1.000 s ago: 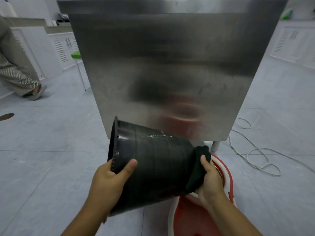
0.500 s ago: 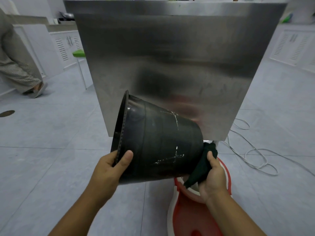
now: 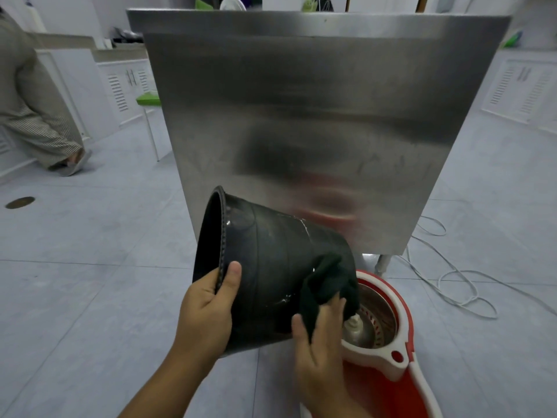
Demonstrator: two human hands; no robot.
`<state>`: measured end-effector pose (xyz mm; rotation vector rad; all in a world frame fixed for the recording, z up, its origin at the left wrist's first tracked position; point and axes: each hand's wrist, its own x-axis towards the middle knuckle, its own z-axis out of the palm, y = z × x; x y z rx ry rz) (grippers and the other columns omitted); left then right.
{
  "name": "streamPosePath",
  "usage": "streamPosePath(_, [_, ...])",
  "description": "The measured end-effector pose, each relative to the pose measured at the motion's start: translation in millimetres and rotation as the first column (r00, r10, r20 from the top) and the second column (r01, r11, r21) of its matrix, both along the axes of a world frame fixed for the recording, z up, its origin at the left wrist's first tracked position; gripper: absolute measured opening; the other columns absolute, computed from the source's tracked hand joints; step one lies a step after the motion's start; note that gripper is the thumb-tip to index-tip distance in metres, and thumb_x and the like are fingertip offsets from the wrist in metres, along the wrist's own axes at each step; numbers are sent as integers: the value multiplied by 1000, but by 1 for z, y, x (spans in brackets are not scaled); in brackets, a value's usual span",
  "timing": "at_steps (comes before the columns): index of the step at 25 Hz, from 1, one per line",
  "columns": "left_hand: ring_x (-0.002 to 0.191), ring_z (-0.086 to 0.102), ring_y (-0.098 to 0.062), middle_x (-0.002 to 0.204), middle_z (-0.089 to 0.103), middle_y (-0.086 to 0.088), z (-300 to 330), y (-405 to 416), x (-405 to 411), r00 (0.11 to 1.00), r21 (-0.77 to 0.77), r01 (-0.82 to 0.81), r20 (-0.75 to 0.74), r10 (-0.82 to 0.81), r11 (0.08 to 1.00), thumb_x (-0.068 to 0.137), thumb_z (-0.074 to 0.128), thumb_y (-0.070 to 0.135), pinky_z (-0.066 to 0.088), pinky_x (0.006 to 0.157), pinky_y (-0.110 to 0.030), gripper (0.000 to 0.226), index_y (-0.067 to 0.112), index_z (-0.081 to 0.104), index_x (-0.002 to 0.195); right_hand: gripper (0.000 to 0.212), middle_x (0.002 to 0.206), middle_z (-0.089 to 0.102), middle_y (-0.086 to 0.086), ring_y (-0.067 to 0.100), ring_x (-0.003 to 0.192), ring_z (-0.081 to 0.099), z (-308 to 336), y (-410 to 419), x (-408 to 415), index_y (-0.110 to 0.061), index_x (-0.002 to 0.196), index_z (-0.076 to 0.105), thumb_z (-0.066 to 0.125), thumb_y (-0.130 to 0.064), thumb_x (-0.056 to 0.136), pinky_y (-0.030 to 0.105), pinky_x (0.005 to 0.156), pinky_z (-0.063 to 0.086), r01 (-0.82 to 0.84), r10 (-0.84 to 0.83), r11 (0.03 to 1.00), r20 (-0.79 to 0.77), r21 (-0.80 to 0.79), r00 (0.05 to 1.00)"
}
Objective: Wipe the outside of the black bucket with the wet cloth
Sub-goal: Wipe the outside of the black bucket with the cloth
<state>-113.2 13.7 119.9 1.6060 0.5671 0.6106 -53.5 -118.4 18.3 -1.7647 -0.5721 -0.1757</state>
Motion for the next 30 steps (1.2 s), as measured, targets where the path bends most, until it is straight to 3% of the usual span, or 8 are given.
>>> streamPosePath(6, [78,73,-20,82,77,-5,-1,-3,0,999,-87,33,24,-31,996,79,44,52,59,70,-37,46,16,73,81,41,162,3,-26,14,152,6,27,13,-11,-21,134,42,46,-35,95,44,121,4,-62,158,974,452,-219,878])
streamPosePath(11, [78,70,-16,80,75,2,-1,-7,0,999,-32,32,-2,-32,999,75,40,57,56,66,-28,48,20,70,82,45,145,13,-50,6,150,5,40,-7,35,-72,129,15,33,-54,93,46,122,11,62,-59,993,40,-96,997])
streamPosePath(14, [88,66,-19,90,73,2,-3,-1,0,1000,-38,-27,-8,27,999,76,37,58,52,66,-27,49,22,69,86,50,157,20,-24,15,151,9,18,-18,45,-63,138,12,33,-54,94,54,120,18,113,-113,986,9,-121,994])
streamPosePath(18, [84,68,-16,78,77,6,0,6,3,996,-149,-85,16,89,985,86,37,53,51,63,-28,44,24,69,83,63,158,-8,-34,6,150,-11,6,-3,4,-61,144,-1,39,-46,97,49,122,5,30,0,983,162,-182,987])
streamPosePath(23, [75,74,-17,81,78,5,-2,3,8,998,-195,-44,28,50,980,85,40,52,58,66,-34,44,21,72,84,43,165,-1,-14,26,152,6,0,12,-11,-16,135,41,43,-38,98,51,119,4,8,144,942,429,-335,892])
streamPosePath(25, [75,74,-14,82,78,3,-3,2,9,999,-180,-15,27,20,984,81,40,55,58,63,-30,48,20,72,85,40,162,0,-25,18,152,4,15,11,-1,-23,135,41,45,-34,97,46,121,0,-11,127,961,404,-277,906])
streamPosePath(28, [78,71,-13,85,76,2,-6,-1,10,1000,-132,11,3,-11,991,78,38,58,54,53,-14,51,20,71,90,48,150,-4,-48,2,149,-8,31,3,21,-67,132,17,36,-45,95,41,122,-2,40,-18,990,157,-135,987])
streamPosePath(30, [80,69,-9,88,76,5,-9,1,10,1000,-112,1,-7,-1,994,77,38,58,52,50,-9,52,21,71,92,51,156,7,-34,12,151,-2,26,-3,40,-67,136,6,32,-52,95,49,121,7,170,-175,978,-30,-123,984])
